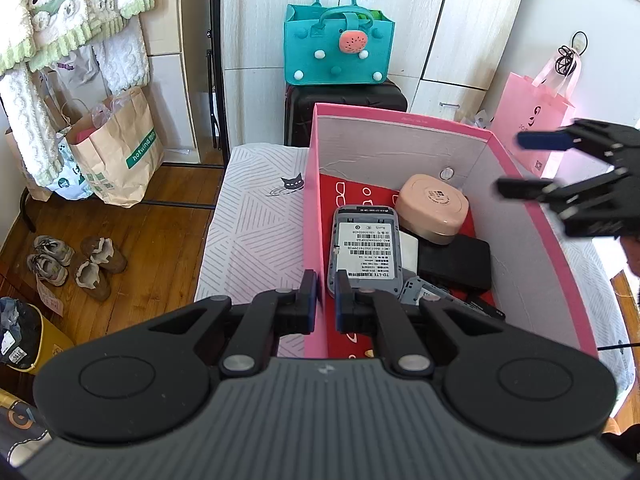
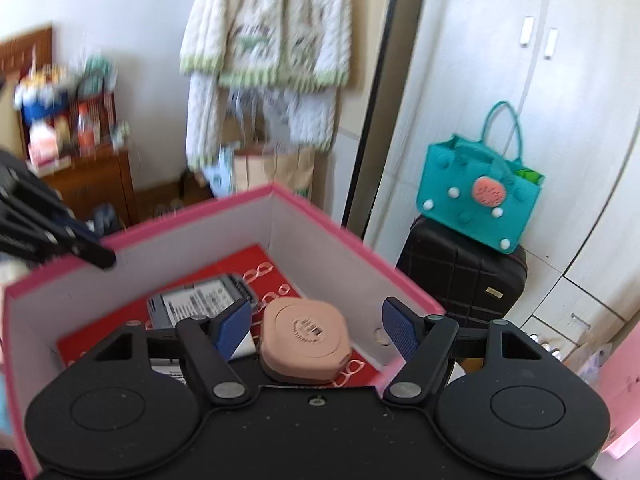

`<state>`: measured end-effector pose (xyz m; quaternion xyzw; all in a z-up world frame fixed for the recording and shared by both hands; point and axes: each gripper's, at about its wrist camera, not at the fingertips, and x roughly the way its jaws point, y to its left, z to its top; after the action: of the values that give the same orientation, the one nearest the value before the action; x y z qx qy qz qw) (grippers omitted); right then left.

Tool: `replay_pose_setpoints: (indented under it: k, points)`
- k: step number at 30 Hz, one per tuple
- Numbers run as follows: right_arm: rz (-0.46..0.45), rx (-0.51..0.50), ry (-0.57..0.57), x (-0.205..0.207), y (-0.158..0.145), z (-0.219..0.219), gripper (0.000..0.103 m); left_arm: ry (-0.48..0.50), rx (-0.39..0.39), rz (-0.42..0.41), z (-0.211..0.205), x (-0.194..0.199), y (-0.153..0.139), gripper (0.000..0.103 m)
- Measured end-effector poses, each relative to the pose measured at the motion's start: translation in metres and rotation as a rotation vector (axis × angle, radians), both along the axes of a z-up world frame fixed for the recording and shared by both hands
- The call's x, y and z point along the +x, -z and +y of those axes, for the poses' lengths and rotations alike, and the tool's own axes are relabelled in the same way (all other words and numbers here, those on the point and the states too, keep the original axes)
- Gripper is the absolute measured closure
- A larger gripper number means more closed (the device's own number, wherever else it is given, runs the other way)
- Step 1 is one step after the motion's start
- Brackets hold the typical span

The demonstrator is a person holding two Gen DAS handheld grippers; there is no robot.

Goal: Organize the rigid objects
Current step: 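Carry the peach round case into the pink box and release it, then move the right gripper to the cream hair clip and grasp it, then carry the cream hair clip into the pink box and release it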

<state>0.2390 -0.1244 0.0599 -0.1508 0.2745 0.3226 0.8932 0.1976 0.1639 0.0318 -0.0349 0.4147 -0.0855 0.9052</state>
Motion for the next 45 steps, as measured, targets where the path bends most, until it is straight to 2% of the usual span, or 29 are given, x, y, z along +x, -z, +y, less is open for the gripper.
replay_pose_setpoints:
  k: [3,4,7,10,17,23,28,32,33,34,35,37,40,45]
  points:
    - [-0.046,0.127,0.074,0.0,-0.004,-0.039,0.024,-0.002,0.002,-0.001,-0.001,0.001,0.0,0.097]
    - [-0.046,0.138,0.1,0.001,-0.003,-0.05,0.025,-0.001,0.003,-0.001,-0.001,0.001,0.0,0.097]
    - [0.014,0.117,0.209,0.007,0.007,-0.079,0.027,0.001,0.016,-0.006,-0.003,0.0,0.0,0.097]
    - [0.071,0.146,0.28,0.012,0.023,-0.109,0.027,0.002,0.031,-0.012,-0.006,-0.002,0.0,0.097]
    - [0.077,0.065,0.415,0.022,0.074,-0.139,0.022,-0.016,0.008,0.0,-0.003,0.003,0.0,0.097]
    - [0.064,0.006,0.432,0.037,0.105,-0.143,0.022,-0.023,0.022,0.002,-0.006,0.003,0.0,0.097]
    - [0.101,-0.016,0.451,0.055,0.119,-0.141,0.022,-0.035,0.004,0.001,-0.004,0.003,0.0,0.097]
    - [0.063,-0.055,0.452,0.06,0.125,-0.134,0.024,-0.036,0.005,0.003,-0.004,0.003,0.0,0.097]
    - [0.065,-0.052,0.447,0.06,0.125,-0.133,0.027,-0.036,0.004,0.002,-0.004,0.003,0.0,0.097]
    - [0.065,-0.049,0.443,0.059,0.125,-0.133,0.04,-0.037,0.003,0.002,-0.004,0.003,0.0,0.097]
    - [0.059,-0.041,0.451,0.057,0.124,-0.134,0.045,-0.037,0.003,0.002,-0.004,0.003,0.0,0.097]
    - [0.046,-0.035,0.472,0.052,0.121,-0.135,0.046,-0.038,0.001,0.002,-0.004,0.003,0.0,0.097]
    - [0.055,0.038,0.492,0.041,0.113,-0.141,0.046,-0.038,0.001,0.001,-0.004,0.003,0.0,0.097]
    - [0.054,0.103,0.47,0.017,0.096,-0.139,0.046,-0.04,-0.002,-0.001,-0.004,0.003,0.0,0.097]
